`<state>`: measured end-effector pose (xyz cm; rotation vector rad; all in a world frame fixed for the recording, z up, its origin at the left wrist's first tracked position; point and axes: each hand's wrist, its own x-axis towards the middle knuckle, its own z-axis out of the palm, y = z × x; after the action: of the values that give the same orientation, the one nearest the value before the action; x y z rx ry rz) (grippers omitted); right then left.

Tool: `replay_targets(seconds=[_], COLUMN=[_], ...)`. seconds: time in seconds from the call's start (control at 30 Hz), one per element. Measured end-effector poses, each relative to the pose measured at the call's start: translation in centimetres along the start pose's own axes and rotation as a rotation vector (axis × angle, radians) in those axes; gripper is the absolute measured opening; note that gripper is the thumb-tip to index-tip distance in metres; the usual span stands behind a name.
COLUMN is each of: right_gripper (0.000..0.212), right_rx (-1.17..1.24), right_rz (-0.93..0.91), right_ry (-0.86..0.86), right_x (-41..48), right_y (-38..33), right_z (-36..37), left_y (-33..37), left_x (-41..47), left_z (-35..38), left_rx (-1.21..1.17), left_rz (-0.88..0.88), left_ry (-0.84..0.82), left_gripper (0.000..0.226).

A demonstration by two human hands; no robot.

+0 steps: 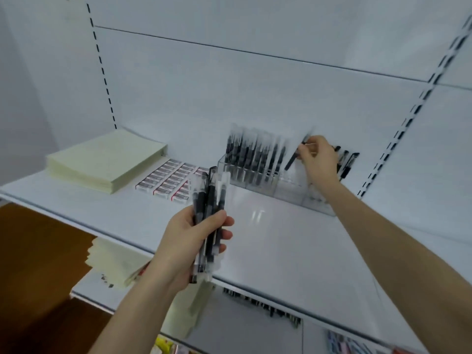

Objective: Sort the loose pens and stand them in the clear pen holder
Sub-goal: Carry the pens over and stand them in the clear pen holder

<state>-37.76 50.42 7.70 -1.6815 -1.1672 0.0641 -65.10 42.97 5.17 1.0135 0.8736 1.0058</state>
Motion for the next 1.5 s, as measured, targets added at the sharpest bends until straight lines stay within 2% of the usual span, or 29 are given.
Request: replay_targets(seconds=[0.13, 0.27, 0.47, 0.6, 0.67, 0.77, 0.87, 0.93, 1.0, 1.1, 1.17, 1.23, 1.37, 1.5], right_gripper=[0.023, 0.015, 0.011, 0.02, 0.017, 0.02, 0.019, 0.015, 0.013, 0.013, 0.011, 0.01, 0.006, 0.014], right_rx=[-0.061, -0.077, -0.106, -0.017, 0.126, 0.399, 0.416, 0.407, 0.428, 0.473, 0.399, 0.269, 0.018, -0.129], right_rz=[-0.044, 0.007, 0.015, 0.06, 0.065, 0.183, 0.217, 0.225, 0.237, 0.241, 0.209, 0.162, 0.051, -0.021], right_ry=[-0.068, -0.171, -0.187, -0.144, -0.104, -0.249, -0.423, -0.446, -0.402, -0.173, 0.003, 0.1, 0.109, 0.054], right_x=[0.9, 1.2, 1.2, 0.1, -1.4, -3.6, -5.1, -5.4, -5.0, -3.0, -1.4, -0.1, 0.9, 1.3], right_y=[0.6, 1.9, 3.1, 2.7, 1.4, -1.3, -3.0, -3.4, -3.5, -3.1, -2.5, -1.5, 0.0, 0.1], right_z=[0.7, 1.7, 2.5, 1.2, 0.1, -1.5, -2.2, -2.5, -3.1, -4.5, -5.3, -5.5, -4.0, -2.0], left_y=[0.1, 0.2, -0.6, -0.7, -0.6, -0.5, -0.6, -0.7, -0.6, -0.4, -0.1, 0.0, 0.0, 0.0], left_x=[1.9, 3.5, 5.2, 5.6, 5.8, 6.3, 6.7, 7.0, 7.4, 8.3, 8.9, 9.5, 9.9, 10.0], left_z=[0.5, 1.5, 2.8, 3.7, 4.2, 5.2, 6.4, 7.0, 7.2, 6.9, 6.3, 5.9, 5.2, 4.5], left_rx=[-0.004, -0.008, -0.019, -0.036, -0.031, -0.024, 0.033, 0.059, 0.065, 0.029, -0.002, -0.003, 0.015, -0.003], left_rz=[0.002, 0.003, 0.018, 0.025, 0.028, 0.027, 0.033, 0.037, 0.032, -0.002, -0.034, -0.058, -0.04, -0.02], left_ry=[-0.015, -0.032, -0.036, -0.074, -0.095, -0.149, -0.236, -0.301, -0.322, -0.269, -0.216, -0.186, -0.201, -0.218], left_gripper=[0.01, 0.01, 0.006, 0.009, 0.011, 0.013, 0.016, 0.019, 0.017, 0.008, 0.007, 0.007, 0.01, 0.012])
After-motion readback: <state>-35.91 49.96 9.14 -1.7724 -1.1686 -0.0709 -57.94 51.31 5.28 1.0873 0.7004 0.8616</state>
